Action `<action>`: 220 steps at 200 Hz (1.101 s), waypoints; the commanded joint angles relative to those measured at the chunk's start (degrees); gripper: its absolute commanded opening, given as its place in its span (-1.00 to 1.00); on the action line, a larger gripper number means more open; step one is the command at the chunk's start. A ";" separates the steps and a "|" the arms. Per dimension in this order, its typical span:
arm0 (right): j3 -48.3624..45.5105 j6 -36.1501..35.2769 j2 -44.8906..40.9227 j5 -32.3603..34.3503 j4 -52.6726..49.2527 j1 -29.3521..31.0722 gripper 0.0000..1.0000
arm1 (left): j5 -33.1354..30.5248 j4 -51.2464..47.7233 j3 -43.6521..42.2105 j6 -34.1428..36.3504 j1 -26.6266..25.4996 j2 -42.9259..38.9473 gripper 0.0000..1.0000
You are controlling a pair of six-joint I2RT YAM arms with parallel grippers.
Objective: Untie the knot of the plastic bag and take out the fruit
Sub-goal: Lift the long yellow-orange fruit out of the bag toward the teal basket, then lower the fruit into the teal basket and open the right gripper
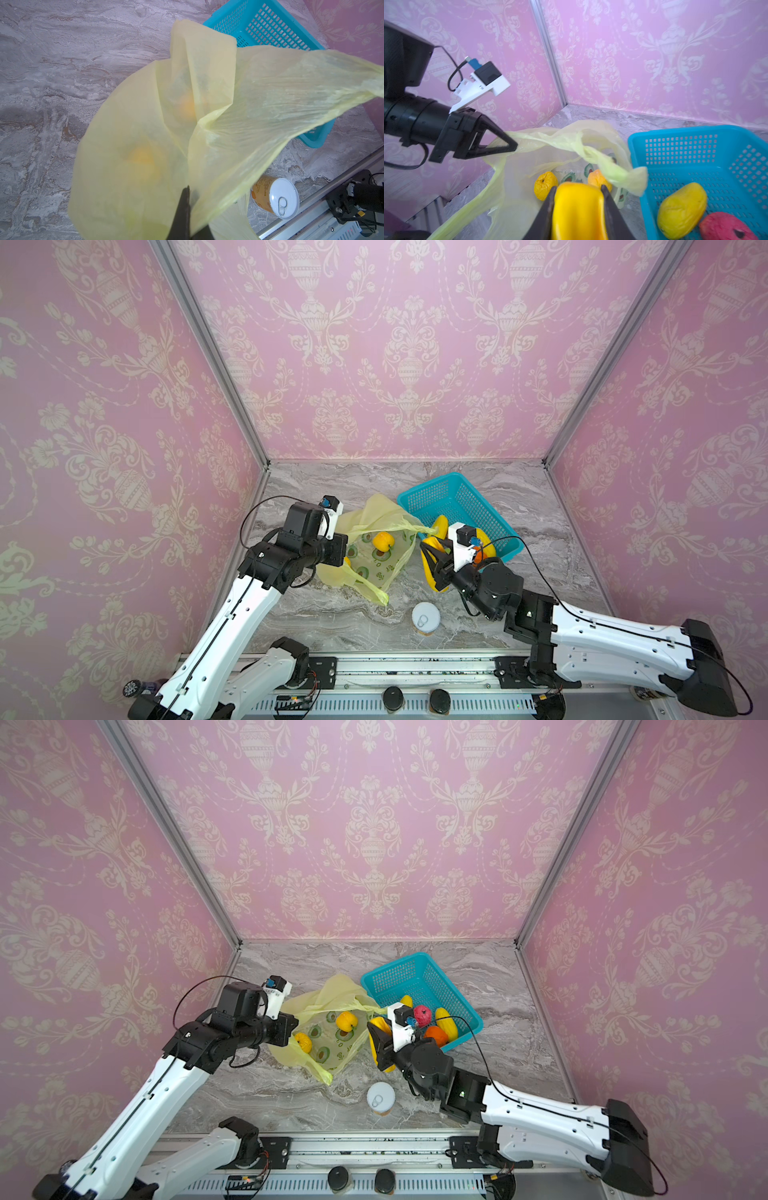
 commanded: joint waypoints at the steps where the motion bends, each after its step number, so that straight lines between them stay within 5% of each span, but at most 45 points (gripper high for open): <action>1: -0.80 2.86 -3.44 8.17 -10.44 -5.26 -1.00 | -1.59 -1.57 -0.39 -0.54 0.58 -0.07 -1.00; 41: -0.79 14.90 -3.57 9.08 -22.04 -18.22 -0.99 | -1.96 -1.52 -0.50 -0.63 0.51 -0.42 -1.00; 72: 0.80 17.21 2.90 5.63 -23.25 -23.91 -0.96 | -2.26 -1.63 -0.41 -0.63 0.62 -0.07 -1.00; 136: 9.94 18.46 23.16 -1.99 -27.06 -30.49 -1.00 | -2.25 -1.53 -0.61 -0.72 0.59 -0.25 -1.00; 220: 17.28 20.21 39.08 -6.59 -27.89 -35.87 -1.00 | -2.20 -1.51 -0.62 -0.80 0.77 0.10 -1.00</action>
